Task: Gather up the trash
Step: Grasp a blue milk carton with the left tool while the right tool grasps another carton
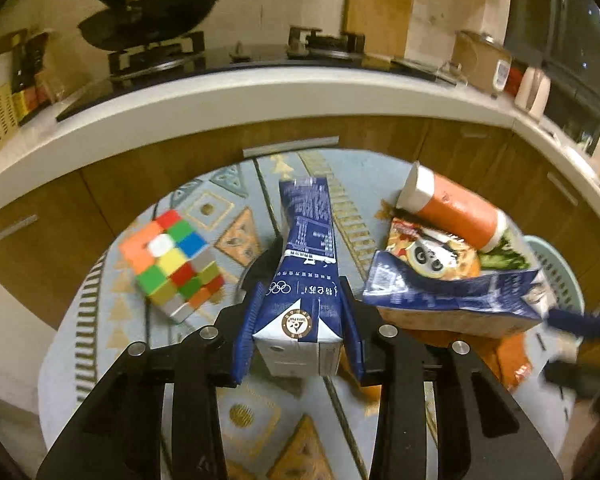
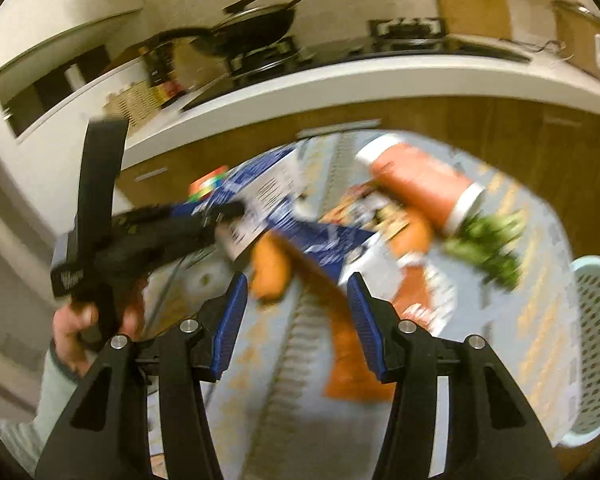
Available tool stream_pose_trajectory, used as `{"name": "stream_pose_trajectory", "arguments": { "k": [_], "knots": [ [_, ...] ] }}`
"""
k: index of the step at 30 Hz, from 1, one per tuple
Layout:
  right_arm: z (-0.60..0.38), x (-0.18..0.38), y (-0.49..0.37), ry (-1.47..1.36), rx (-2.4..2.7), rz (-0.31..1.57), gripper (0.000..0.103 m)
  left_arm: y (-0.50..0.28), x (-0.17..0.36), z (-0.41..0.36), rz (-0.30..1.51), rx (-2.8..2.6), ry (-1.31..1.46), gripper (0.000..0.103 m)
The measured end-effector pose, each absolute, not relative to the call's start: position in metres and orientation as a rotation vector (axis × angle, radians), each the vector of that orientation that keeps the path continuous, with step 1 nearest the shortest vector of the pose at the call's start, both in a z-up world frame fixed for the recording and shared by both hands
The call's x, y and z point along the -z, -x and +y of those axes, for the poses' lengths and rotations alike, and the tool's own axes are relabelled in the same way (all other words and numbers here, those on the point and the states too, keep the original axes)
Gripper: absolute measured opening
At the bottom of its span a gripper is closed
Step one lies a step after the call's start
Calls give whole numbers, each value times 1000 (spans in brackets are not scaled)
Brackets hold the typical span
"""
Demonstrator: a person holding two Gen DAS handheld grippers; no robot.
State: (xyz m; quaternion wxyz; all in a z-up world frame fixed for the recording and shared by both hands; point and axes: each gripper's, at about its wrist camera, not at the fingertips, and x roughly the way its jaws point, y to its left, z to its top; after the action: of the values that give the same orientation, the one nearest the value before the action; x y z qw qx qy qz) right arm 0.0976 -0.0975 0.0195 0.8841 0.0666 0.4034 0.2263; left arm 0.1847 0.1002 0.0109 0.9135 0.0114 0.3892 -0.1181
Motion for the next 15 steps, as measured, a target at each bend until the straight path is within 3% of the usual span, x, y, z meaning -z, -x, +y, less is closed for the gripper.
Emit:
{"name": "stream_pose_trajectory", "arguments": {
  "k": [9, 10, 12, 15],
  "knots": [
    [-82, -22, -70, 68, -323, 746, 50, -155, -9, 112, 806, 248, -23, 35],
    [-84, -21, -75, 85, -303, 736, 53, -151, -6, 113, 819, 248, -18, 35],
    [-88, -19, -92, 134, -273, 720, 70, -145, 0, 115, 838, 247, -14, 35],
    [-89, -9, -120, 177, -278, 750, 70, -143, 9, 115, 860, 235, -22, 35]
  ]
}}
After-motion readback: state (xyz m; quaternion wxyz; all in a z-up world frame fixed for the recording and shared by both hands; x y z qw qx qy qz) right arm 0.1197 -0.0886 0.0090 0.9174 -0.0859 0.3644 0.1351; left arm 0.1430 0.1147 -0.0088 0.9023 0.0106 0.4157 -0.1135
